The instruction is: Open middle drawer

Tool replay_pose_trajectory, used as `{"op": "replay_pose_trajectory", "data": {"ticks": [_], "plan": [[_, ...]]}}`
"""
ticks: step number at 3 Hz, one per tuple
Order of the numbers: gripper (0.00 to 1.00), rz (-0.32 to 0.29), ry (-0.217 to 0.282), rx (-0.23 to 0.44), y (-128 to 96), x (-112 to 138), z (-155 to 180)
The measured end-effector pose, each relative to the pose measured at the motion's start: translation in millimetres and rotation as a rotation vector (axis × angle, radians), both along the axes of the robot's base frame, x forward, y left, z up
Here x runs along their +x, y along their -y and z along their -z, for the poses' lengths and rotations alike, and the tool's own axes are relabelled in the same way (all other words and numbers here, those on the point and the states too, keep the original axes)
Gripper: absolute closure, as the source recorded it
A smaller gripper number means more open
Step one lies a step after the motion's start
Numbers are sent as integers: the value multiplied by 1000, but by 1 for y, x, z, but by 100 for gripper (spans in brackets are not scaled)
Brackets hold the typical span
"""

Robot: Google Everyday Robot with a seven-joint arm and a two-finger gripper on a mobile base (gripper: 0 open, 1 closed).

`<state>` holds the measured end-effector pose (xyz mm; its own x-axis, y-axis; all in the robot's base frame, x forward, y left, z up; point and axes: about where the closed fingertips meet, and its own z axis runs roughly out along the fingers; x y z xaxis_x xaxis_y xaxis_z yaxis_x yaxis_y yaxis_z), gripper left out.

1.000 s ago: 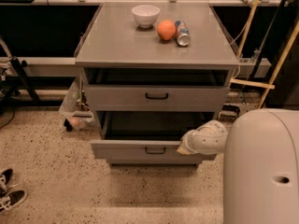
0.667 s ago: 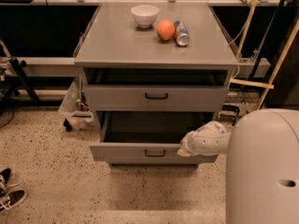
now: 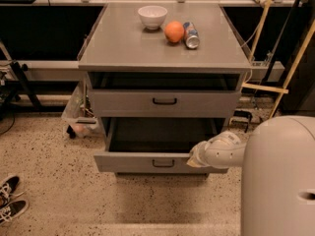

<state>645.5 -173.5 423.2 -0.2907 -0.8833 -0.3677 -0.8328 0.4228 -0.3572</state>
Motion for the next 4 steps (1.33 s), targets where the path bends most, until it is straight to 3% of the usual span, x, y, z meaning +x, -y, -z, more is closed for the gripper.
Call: {"op": "replay_pose_trajectory", "data": {"ticks": [4], "plan": [[100,14,-12,14,1,-16,-1]]}}
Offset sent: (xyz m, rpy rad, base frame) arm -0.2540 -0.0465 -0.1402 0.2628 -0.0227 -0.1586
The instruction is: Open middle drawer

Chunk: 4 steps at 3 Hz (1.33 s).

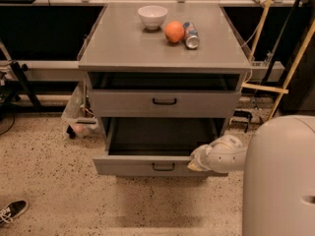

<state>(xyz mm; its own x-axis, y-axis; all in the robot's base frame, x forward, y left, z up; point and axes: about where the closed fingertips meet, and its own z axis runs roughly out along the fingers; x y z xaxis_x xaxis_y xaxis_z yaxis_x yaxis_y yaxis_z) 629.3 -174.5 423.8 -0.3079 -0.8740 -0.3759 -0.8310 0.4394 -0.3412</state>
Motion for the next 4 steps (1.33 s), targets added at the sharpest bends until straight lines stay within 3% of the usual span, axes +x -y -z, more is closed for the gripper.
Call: {"op": "replay_pose_trajectory", "data": {"ticks": [4], "plan": [[100,20,-22,27,-4,-20,-4]]}}
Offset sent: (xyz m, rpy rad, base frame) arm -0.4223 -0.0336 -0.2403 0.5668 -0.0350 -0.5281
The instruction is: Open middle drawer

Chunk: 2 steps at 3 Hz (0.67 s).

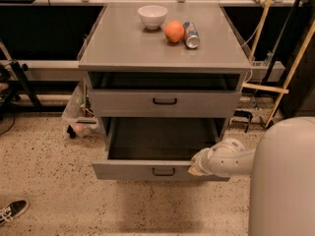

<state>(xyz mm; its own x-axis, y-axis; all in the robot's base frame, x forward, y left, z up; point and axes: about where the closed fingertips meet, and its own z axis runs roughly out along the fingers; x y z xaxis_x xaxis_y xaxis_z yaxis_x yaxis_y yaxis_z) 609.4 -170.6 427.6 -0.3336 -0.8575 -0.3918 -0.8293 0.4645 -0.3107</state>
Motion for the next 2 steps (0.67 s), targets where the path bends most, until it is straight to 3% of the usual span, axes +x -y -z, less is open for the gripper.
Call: {"op": "replay_pose_trajectory", "data": {"ticks": [2], "plan": [[100,-29,-3,-18,-6,0,2]]}}
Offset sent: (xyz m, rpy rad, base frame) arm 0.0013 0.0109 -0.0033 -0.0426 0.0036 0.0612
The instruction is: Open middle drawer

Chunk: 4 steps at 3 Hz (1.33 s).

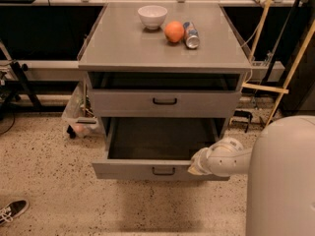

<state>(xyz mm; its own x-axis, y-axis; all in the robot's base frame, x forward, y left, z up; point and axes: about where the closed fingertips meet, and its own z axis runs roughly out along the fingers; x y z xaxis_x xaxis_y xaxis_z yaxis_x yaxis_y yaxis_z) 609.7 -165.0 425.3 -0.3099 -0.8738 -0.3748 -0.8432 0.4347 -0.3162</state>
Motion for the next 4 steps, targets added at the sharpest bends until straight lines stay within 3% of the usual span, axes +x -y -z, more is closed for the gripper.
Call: {"op": "replay_pose_trajectory", "data": {"ticks": [4], "plan": [[100,-4,-9,7,5,-14,-1]]}}
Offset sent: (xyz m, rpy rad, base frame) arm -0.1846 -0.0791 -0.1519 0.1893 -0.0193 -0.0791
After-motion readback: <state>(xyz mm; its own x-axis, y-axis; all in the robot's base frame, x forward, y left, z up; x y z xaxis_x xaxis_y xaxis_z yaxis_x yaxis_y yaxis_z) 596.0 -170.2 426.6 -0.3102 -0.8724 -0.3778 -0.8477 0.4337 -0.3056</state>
